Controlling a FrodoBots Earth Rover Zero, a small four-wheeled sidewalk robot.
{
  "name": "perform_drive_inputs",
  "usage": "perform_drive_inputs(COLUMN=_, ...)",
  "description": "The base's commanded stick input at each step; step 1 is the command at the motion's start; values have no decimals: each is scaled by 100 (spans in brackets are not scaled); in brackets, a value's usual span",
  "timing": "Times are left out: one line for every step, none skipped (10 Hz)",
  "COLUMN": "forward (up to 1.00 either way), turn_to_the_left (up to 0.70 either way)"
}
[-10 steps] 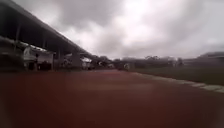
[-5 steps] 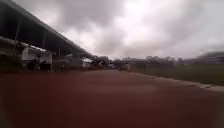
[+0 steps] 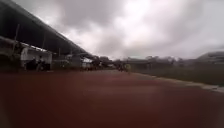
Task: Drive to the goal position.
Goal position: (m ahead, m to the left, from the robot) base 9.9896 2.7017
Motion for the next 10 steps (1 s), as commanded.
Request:
perform_drive_inputs(forward=50, turn_to_the_left=2)
perform_drive_inputs(forward=50, turn_to_the_left=2)
perform_drive_inputs(forward=50, turn_to_the_left=2)
perform_drive_inputs(forward=50, turn_to_the_left=2)
perform_drive_inputs(forward=50, turn_to_the_left=2)
perform_drive_inputs(forward=50, turn_to_the_left=2)
perform_drive_inputs(forward=50, turn_to_the_left=2)
perform_drive_inputs(forward=50, turn_to_the_left=2)
perform_drive_inputs(forward=50, turn_to_the_left=2)
perform_drive_inputs(forward=50, turn_to_the_left=2)
